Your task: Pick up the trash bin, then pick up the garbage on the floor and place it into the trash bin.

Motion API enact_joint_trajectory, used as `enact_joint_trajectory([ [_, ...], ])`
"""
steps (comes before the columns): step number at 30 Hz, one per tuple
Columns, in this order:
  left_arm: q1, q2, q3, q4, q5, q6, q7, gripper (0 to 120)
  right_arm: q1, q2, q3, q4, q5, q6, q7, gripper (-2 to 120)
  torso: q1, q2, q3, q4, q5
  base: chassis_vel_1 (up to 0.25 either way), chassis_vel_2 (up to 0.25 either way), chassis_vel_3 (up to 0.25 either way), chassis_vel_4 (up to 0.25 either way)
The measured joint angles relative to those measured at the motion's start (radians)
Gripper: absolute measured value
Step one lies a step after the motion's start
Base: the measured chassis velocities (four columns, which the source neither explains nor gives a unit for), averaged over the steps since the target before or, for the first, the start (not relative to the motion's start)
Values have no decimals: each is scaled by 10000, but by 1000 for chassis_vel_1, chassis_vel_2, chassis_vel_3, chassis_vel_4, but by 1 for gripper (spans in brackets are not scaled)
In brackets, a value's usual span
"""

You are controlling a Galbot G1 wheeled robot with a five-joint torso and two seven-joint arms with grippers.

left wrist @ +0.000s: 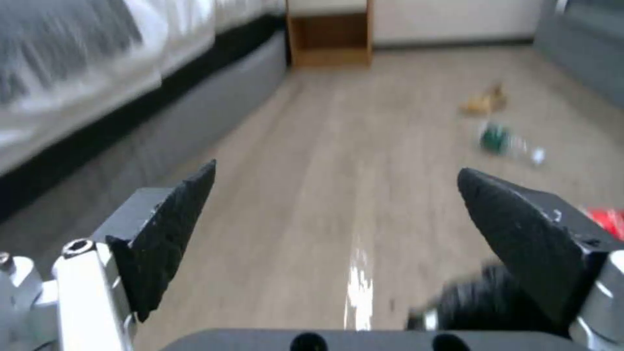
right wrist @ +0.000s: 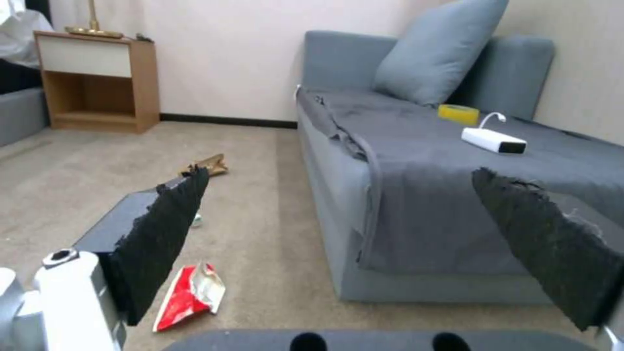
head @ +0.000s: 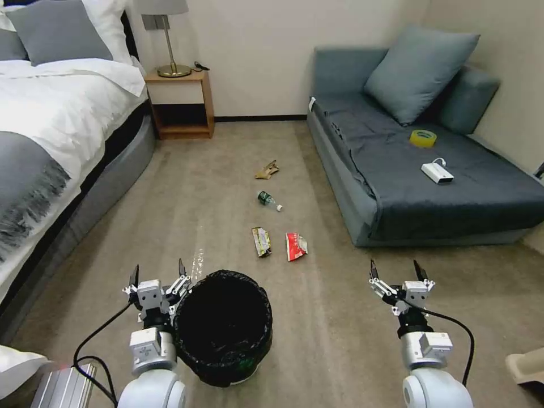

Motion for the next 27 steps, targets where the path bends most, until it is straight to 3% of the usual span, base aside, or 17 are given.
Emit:
enact_joint_trajectory([
  [8, 193, 250, 52, -330, -730, 1405, 7, 100, -40, 57, -96, -23, -33, 39, 28, 100, 0, 1, 0, 0, 0, 0, 0, 0, 0],
  [15, -77, 542, 161, -194, -2155, 2846, -11, 100, -44, 87, -113, -60, -48, 80, 43, 100, 0, 0, 1, 0, -1, 0, 0, 0, 0],
  [20, -430, 632, 216, 12, -3134, 3560, -327, 100, -33, 104, -105, -127, -58, 114, 99, 100, 1, 0, 1, -1, 0, 0, 0, 0, 0],
  [27, -679, 764, 194, 270, -3736, 3980, -560, 100, -8, 137, -110, -229, -86, 134, 172, 100, 0, 0, 0, 0, -1, 0, 0, 0, 0],
])
